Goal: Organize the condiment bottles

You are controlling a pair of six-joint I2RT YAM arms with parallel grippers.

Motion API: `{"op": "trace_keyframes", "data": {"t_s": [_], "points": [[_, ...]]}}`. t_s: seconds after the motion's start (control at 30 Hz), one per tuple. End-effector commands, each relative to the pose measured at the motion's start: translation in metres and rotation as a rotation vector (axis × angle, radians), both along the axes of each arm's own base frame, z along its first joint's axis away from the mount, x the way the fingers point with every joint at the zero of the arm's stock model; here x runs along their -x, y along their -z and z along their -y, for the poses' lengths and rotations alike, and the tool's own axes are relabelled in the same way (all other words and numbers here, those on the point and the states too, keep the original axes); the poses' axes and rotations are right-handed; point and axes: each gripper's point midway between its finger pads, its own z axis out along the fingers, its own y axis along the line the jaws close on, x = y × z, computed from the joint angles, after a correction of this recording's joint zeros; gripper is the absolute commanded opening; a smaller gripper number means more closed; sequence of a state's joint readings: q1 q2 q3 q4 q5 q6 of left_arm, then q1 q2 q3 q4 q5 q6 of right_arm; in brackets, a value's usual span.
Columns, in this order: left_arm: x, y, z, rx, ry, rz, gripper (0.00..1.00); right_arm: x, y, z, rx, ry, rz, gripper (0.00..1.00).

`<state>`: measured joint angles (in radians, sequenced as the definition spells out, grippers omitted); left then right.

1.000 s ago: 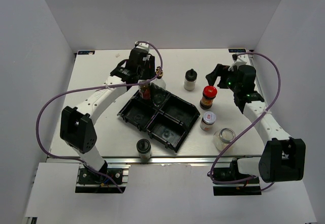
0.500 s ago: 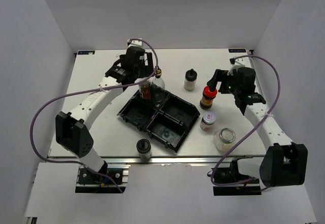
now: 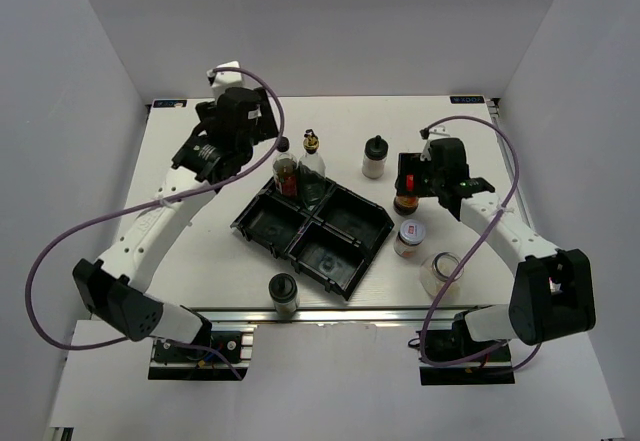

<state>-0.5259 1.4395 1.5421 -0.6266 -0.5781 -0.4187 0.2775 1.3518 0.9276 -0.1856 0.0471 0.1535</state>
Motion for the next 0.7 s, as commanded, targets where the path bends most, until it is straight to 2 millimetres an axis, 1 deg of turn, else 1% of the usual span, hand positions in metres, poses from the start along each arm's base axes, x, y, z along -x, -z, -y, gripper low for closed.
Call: {"op": "trace_keyframes", "data": {"t_s": [0.0,0.03,0.07,0.1,0.13,0.17,0.2,0.23,0.27,0.3,0.33,0.37,0.4,0.47,0.5,0.57,0.6,0.67], "points": [[0.02,-0.029,-0.038,-0.01,-0.164,0.075,0.98,-0.008,-0.006,0.011,0.074,0.068,0.013,0.89],[0.023,-0.022,-0.045,-0.019,-0.2,0.073,0.98,-0.007,-0.003,0.011,0.08,0.074,0.006,0.85],[0.029,-0.024,-0.052,-0.01,-0.219,0.087,0.98,-0.007,-0.002,0.012,0.083,0.085,0.004,0.83],[0.03,-0.022,-0.054,0.003,-0.229,0.094,0.98,-0.008,-0.001,0.013,0.088,0.093,0.007,0.79],[0.031,-0.018,-0.063,0.022,-0.254,0.099,0.98,-0.009,0.0,0.014,0.093,0.101,0.007,0.72],[0.035,-0.008,-0.069,0.041,-0.262,0.1,0.98,-0.011,0.001,0.015,0.091,0.111,0.01,0.7],[0.036,-0.003,-0.076,0.059,-0.28,0.102,0.98,-0.015,-0.002,0.015,0.089,0.124,0.029,0.64],[0.035,0.004,-0.094,0.089,-0.338,0.105,0.98,-0.017,-0.001,0.015,0.09,0.125,0.031,0.62],[0.038,0.017,-0.102,0.12,-0.34,0.088,0.98,-0.019,-0.002,0.015,0.09,0.124,0.037,0.59],[0.038,0.024,-0.109,0.159,-0.354,0.082,0.98,-0.021,-0.001,0.015,0.09,0.126,0.04,0.52],[0.038,0.031,-0.128,0.177,-0.397,0.076,0.98,-0.023,-0.003,0.014,0.086,0.125,0.049,0.48],[0.042,0.042,-0.133,0.191,-0.395,0.066,0.98,-0.024,-0.005,0.013,0.083,0.122,0.056,0.41],[0.043,0.047,-0.138,0.195,-0.414,0.065,0.98,-0.025,-0.006,0.012,0.082,0.121,0.059,0.28],[0.046,0.056,-0.144,0.193,-0.432,0.06,0.98,-0.027,-0.017,0.009,0.074,0.107,0.089,0.19],[0.049,0.064,-0.146,0.191,-0.445,0.049,0.98,-0.027,-0.026,0.007,0.07,0.092,0.113,0.14],[0.05,0.072,-0.151,0.206,-0.484,0.053,0.98,-0.027,-0.04,0.001,0.058,0.064,0.149,0.09],[0.051,0.083,-0.15,0.212,-0.485,0.034,0.98,-0.026,-0.056,-0.005,0.037,0.037,0.184,0.06],[0.049,0.091,-0.15,0.232,-0.482,0.03,0.98,-0.023,-0.074,-0.016,0.036,-0.02,0.231,0.02]]}}
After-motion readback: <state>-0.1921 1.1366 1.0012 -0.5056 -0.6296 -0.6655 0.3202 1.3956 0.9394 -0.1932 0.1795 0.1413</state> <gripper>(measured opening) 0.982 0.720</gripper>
